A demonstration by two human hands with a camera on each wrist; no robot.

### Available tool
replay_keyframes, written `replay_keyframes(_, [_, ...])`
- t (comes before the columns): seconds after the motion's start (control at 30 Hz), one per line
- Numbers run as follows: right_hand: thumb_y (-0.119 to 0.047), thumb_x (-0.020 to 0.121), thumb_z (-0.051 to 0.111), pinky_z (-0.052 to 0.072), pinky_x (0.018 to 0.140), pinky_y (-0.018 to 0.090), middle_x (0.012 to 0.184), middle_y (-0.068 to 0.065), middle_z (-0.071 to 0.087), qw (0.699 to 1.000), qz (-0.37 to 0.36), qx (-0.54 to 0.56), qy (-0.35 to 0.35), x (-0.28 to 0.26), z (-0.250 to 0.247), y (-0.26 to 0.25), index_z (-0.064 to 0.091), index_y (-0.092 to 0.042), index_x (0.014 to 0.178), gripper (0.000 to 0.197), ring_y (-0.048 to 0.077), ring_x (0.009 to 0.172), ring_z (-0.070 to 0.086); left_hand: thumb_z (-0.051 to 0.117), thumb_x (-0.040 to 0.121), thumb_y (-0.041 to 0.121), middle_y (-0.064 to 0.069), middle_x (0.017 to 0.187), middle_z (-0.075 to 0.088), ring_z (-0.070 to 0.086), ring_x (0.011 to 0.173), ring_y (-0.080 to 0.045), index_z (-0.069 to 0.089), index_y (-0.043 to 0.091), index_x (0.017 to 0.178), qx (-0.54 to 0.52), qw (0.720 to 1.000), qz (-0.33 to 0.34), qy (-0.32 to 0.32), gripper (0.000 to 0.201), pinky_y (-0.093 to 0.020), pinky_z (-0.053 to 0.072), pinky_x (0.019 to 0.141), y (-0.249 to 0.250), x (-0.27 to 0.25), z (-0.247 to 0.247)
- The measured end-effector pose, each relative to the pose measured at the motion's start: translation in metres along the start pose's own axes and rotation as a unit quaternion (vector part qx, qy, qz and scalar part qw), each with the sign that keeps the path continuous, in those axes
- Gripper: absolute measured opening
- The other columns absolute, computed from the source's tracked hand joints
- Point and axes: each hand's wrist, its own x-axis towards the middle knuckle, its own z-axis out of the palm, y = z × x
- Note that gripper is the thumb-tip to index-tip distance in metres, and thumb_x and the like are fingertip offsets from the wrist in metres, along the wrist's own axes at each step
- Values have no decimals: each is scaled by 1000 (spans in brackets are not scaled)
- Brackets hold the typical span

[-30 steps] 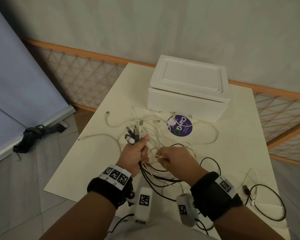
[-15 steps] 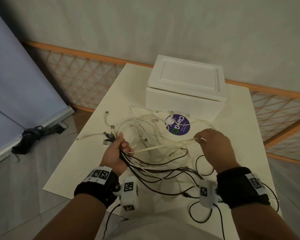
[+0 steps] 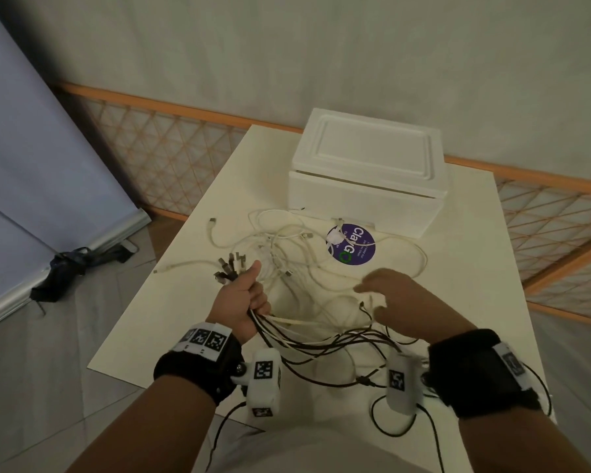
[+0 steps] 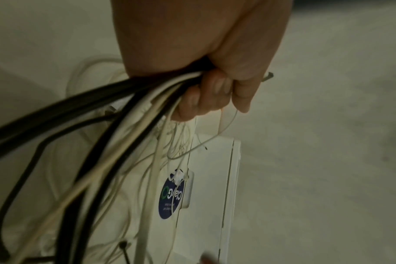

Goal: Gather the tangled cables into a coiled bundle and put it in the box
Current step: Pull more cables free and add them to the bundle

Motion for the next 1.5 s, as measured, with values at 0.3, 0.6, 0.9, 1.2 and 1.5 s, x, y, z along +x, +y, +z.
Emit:
replay_keyframes(0.3, [-18, 75, 70, 52, 74, 36, 91, 1, 64, 979, -16, 181, -94, 31, 52, -93, 43, -13, 120, 53, 17, 79, 62, 53, 90, 44, 0, 41, 33, 35, 37, -12, 43, 16, 45, 45, 995, 14, -92, 54, -20, 35, 42, -9, -24, 30])
replay_keyframes(0.6, [-35, 90, 50, 41, 73, 32, 93, 0, 59, 985, -61, -129, -101, 6, 62, -33, 55, -21, 92, 15, 20, 92, 56, 56, 91, 46, 6, 42, 21, 23, 34, -9, 30, 21, 47, -115, 992, 15, 53, 57, -18, 29, 38, -3, -21, -33])
replay_keyframes(0.9, [-36, 87, 49, 40, 75, 28, 85, -12, 49, 975, 79, -169, -118, -24, 68, 32, 57, -29, 90, 11, 14, 96, 59, 51, 96, 44, 6, 37, 21, 21, 28, -10, 24, 20, 58, -116, 977, -15, 177, 53, -13, 24, 36, -22, -24, -99])
replay_keyframes(1.2, [-61, 64, 73, 35, 100, 36, 124, -11, 52, 969, 118, -155, -152, -9, 32, 5, 52, -35, 120, 65, 14, 119, 47, 58, 93, 19, 5, 38, 24, 24, 29, -9, 29, 20, 60, -24, 986, -25, 166, 44, -15, 26, 36, -14, -21, -110])
replay_keyframes(1.5, [-12, 95, 44, 37, 90, 26, 121, 7, 60, 995, -45, -39, -81, 94, 107, -83, 58, -15, 123, 32, 23, 111, 54, 57, 91, 5, 6, 43, 27, 28, 33, -8, 41, 18, 65, -40, 988, -33, 145, 33, -21, 31, 39, -1, -3, -98])
